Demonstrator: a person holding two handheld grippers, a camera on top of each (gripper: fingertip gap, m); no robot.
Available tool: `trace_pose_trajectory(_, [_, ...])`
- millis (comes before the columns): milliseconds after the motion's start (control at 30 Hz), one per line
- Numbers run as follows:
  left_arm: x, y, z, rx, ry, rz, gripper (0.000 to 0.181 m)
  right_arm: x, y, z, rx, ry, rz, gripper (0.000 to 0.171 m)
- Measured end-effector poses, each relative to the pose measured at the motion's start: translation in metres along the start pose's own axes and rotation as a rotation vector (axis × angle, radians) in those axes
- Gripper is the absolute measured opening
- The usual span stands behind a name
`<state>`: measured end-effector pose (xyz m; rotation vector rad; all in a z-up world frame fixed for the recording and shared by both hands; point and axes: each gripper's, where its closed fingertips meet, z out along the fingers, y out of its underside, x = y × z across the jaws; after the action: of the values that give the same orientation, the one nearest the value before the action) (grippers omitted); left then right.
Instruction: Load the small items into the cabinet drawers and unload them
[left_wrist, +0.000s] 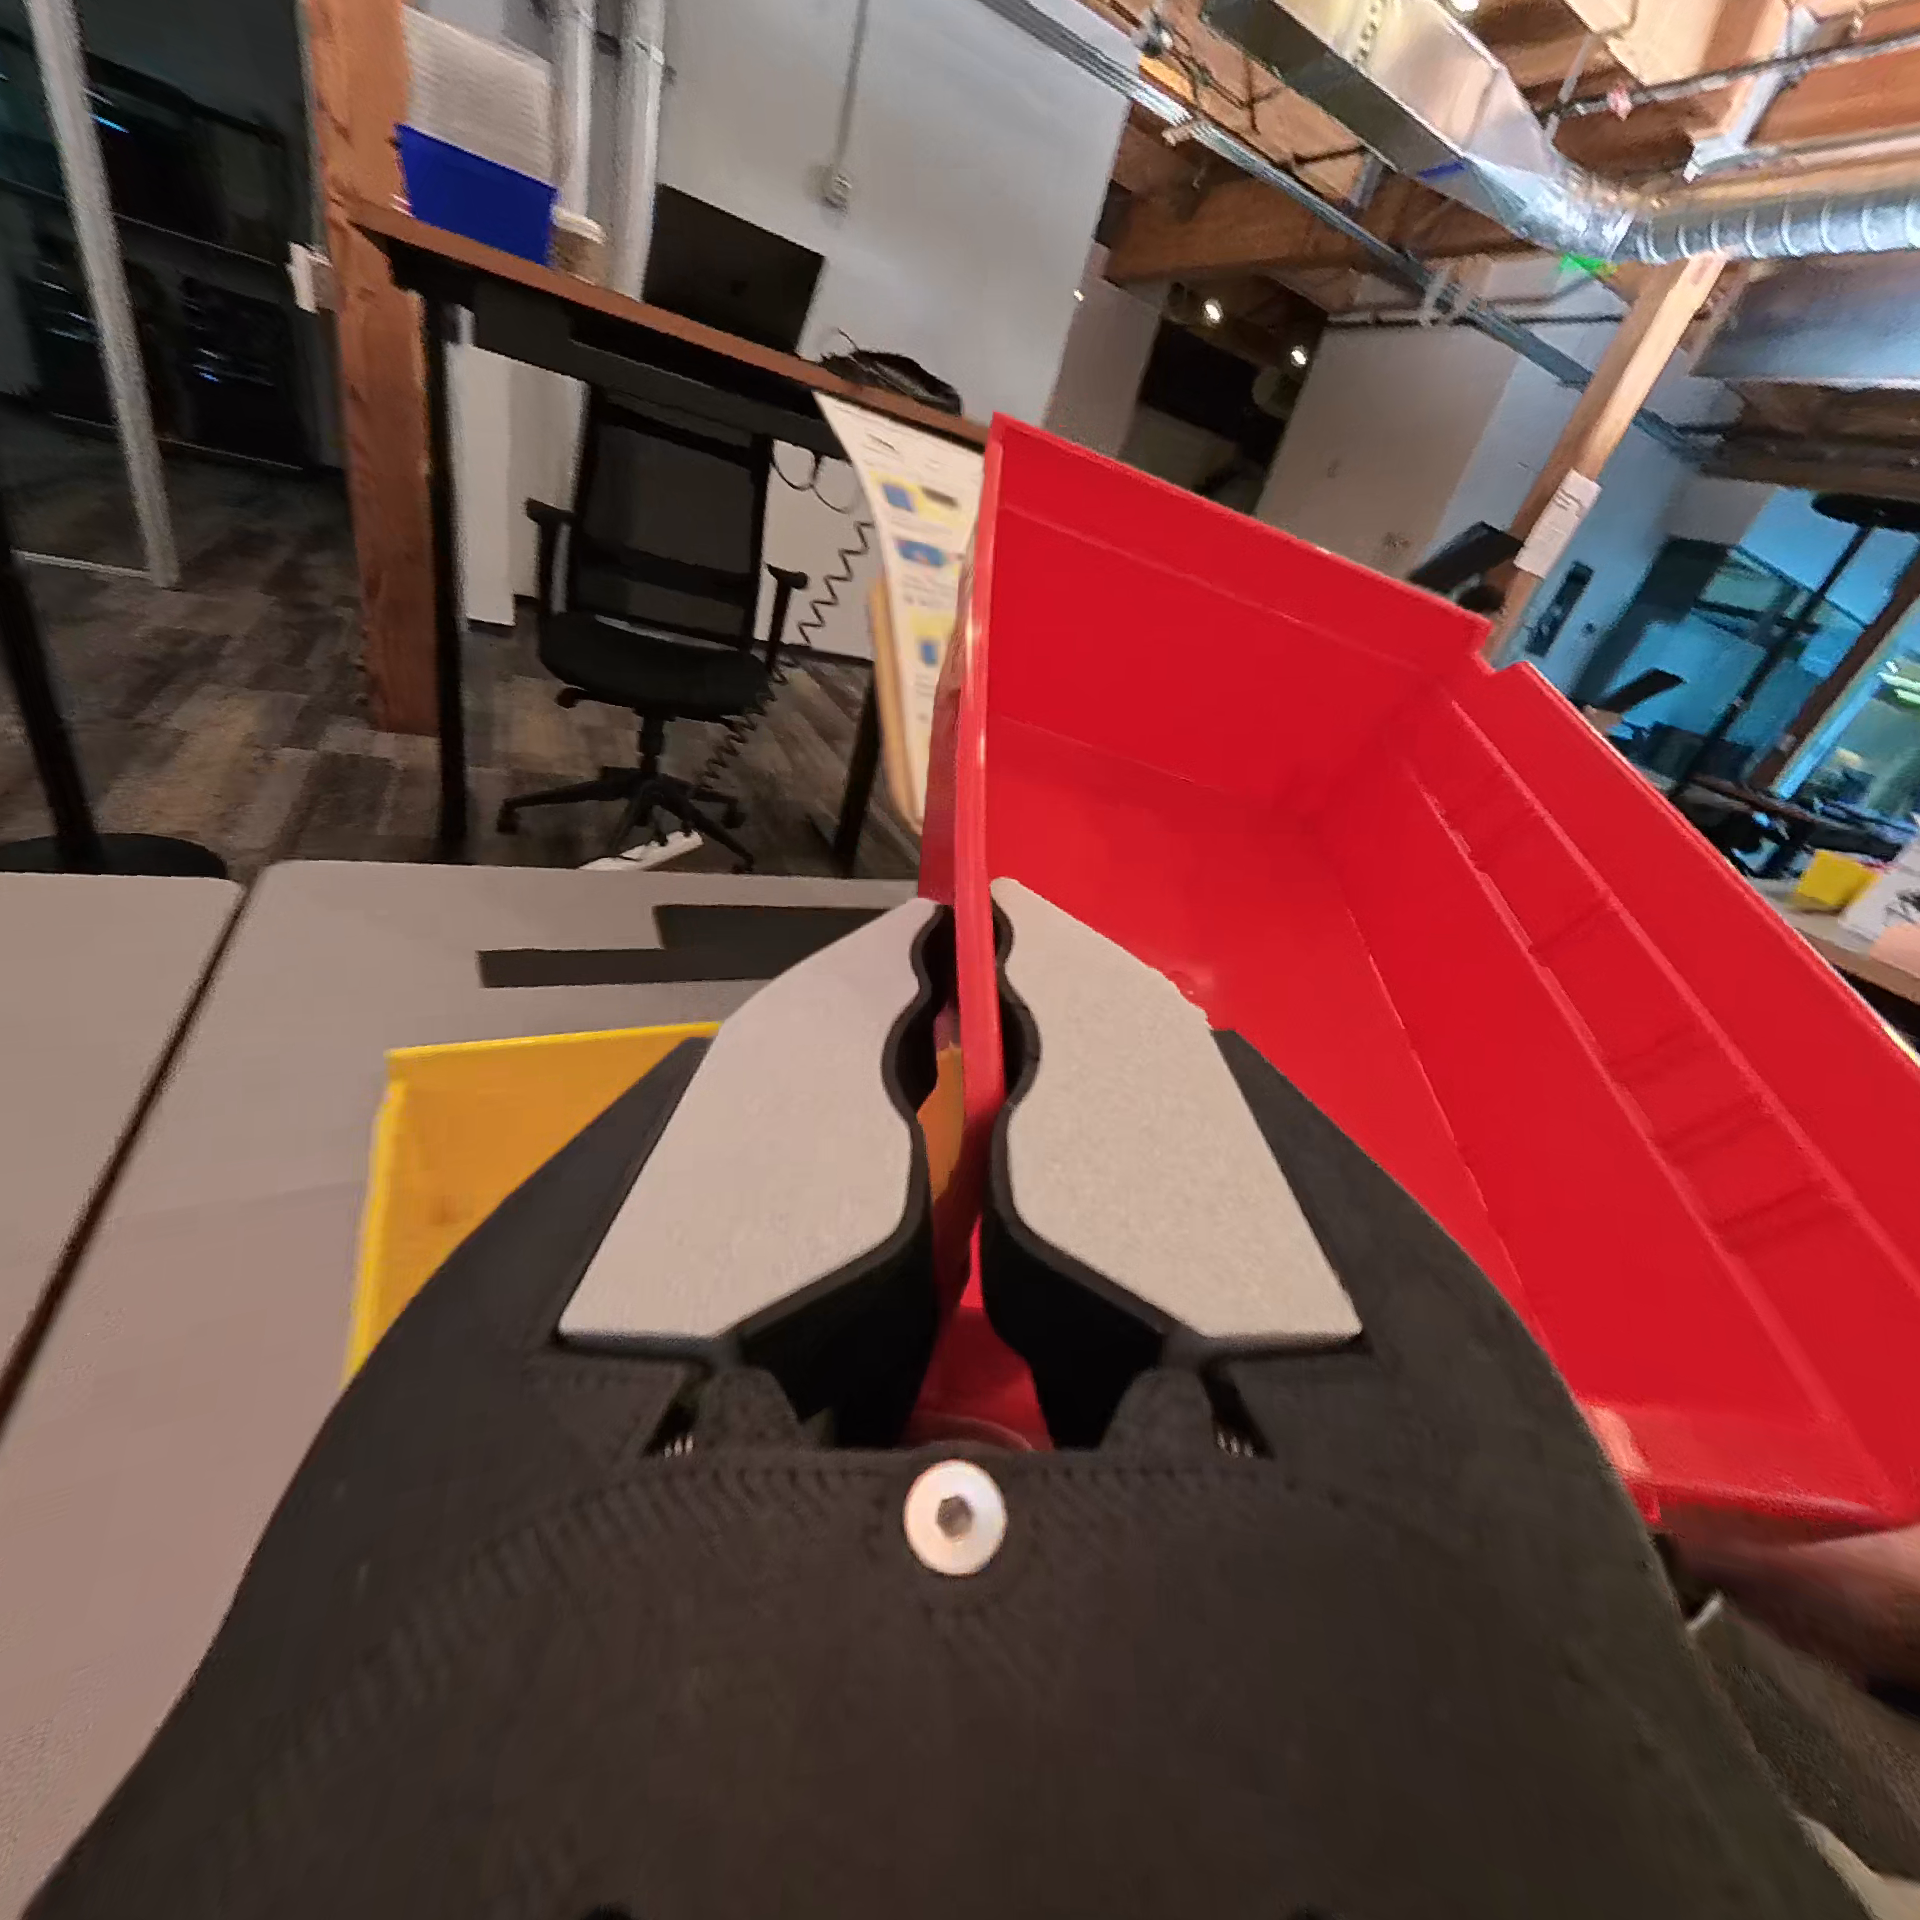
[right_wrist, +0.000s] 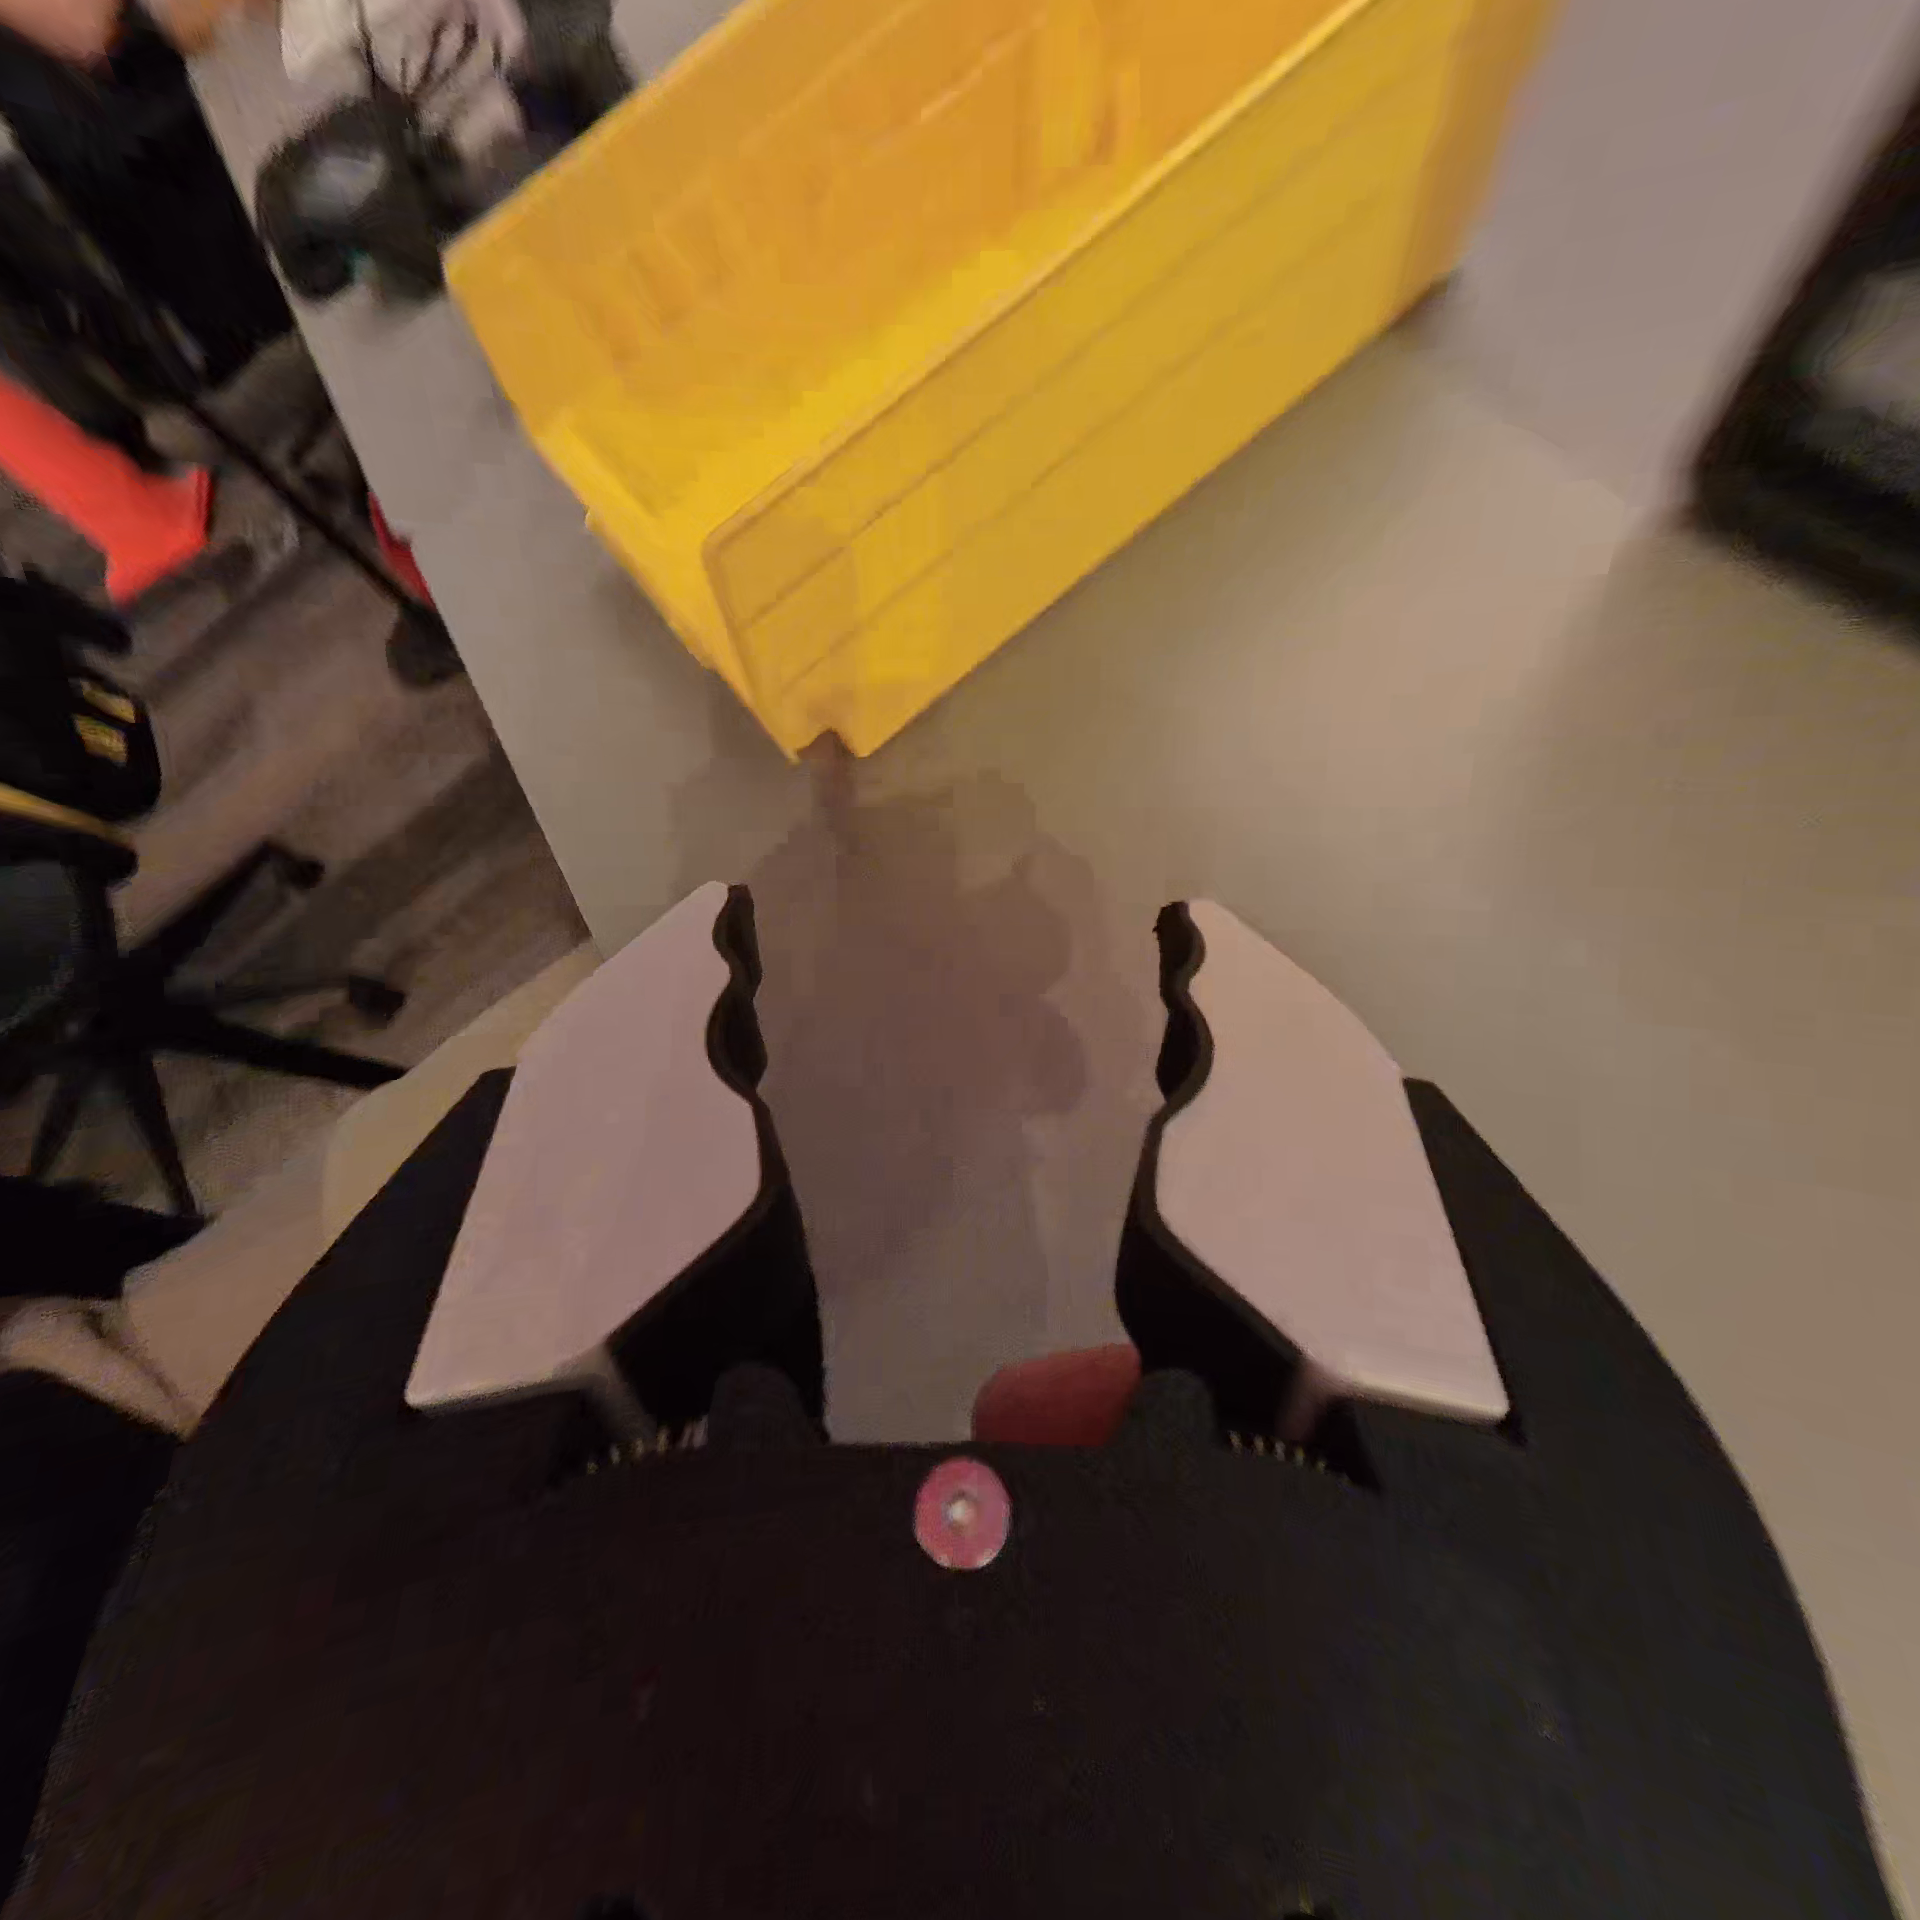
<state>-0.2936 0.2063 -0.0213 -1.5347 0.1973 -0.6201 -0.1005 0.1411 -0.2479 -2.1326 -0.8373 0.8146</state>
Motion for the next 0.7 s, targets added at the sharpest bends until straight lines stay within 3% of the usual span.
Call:
trace_pose_trajectory(33, [0.016, 0.009, 0.009, -0.021, 0.019, 0.010, 0.004, 0.011, -0.003, -0.029, 0.048, 0.033, 0.027, 0.073])
trace_pose_trajectory(233, [0.130, 0.080, 0.063, -0.178, 0.169, 0.085, 0.003, 0.081, 0.020, -0.218, 0.328, 0.323, 0.157, 0.076])
trace_pose_trajectory(400, [0.216, 0.152, 0.098, -0.256, 0.231, 0.104, 0.003, 0.076, 0.054, -0.321, 0.517, 0.430, 0.127, 0.080])
trace_pose_trajectory(467, [0.241, 0.181, 0.112, -0.305, 0.242, 0.109, 0.003, 0.063, 0.067, -0.327, 0.494, 0.428, 0.112, 0.094])
trace_pose_trajectory(700, [0.286, 0.263, 0.165, -0.418, 0.256, 0.009, 0.004, 0.064, 0.113, -0.290, 0.367, 0.456, 0.197, 0.100])
